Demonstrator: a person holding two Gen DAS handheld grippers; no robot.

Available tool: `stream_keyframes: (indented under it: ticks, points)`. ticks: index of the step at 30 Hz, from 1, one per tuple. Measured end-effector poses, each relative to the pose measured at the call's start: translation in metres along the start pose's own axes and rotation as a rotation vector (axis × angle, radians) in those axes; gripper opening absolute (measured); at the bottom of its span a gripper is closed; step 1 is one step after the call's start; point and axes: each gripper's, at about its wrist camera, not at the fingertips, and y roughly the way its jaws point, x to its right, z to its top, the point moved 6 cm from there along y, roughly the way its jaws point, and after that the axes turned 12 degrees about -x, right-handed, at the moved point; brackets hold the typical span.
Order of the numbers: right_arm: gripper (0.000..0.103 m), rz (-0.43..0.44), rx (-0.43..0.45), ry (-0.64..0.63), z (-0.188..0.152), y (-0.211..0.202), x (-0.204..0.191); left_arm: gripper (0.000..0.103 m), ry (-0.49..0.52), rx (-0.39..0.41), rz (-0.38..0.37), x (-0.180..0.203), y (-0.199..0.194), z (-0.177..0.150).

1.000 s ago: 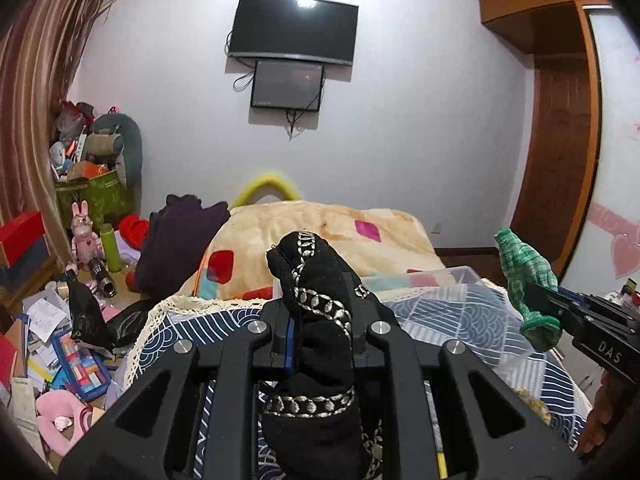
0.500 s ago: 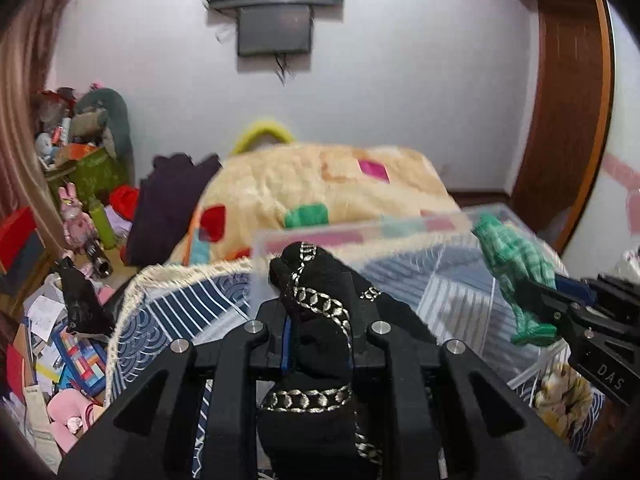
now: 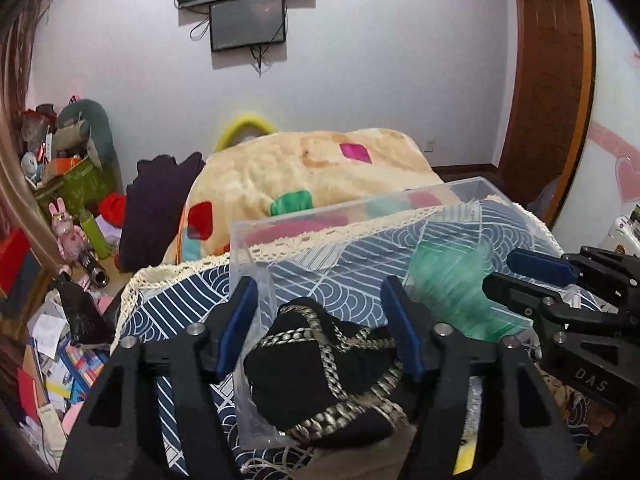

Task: Organize soft objects
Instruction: 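Carry the cap with the left tool into the clear box while the right tool drops the glove in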

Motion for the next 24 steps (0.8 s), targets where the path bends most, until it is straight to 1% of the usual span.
stream_keyframes:
  ticks: [4, 6, 8, 10, 12, 14, 16, 19, 24]
  points:
    - [0.040, 0.003, 0.039, 0.001, 0.003, -0.015, -0.001, 0.072, -0.006, 0.037, -0.004, -0.001, -0.018, 0.003]
    - [0.046, -0.001, 0.070, 0.001, 0.004, -0.025, -0.001, 0.078, -0.015, 0.064, -0.005, -0.004, -0.029, 0.004]
    - [0.050, -0.005, 0.103, 0.000, 0.004, -0.036, -0.002, 0.081, -0.025, 0.087, -0.007, -0.006, -0.039, 0.003]
    - [0.052, -0.011, 0.133, 0.000, 0.004, -0.047, -0.003, 0.084, -0.033, 0.109, -0.016, -0.008, -0.051, 0.000]
    - [0.056, -0.020, 0.159, 0.000, 0.003, -0.056, -0.004, 0.090, -0.037, 0.127, -0.025, -0.009, -0.061, -0.007]
    - [0.059, -0.022, 0.186, -0.003, 0.000, -0.067, -0.005, 0.092, -0.039, 0.143, -0.021, -0.010, -0.069, -0.014]
    - [0.061, -0.028, 0.207, -0.005, -0.003, -0.074, -0.006, 0.093, -0.037, 0.151, -0.014, -0.010, -0.074, -0.022]
    - [0.062, -0.028, 0.222, -0.008, -0.014, -0.081, -0.007, 0.098, -0.041, 0.156, -0.008, -0.011, -0.080, -0.038]
    - [0.062, -0.021, 0.198, 0.004, -0.036, -0.076, -0.008, 0.098, -0.049, 0.139, 0.000, -0.007, -0.077, -0.062]
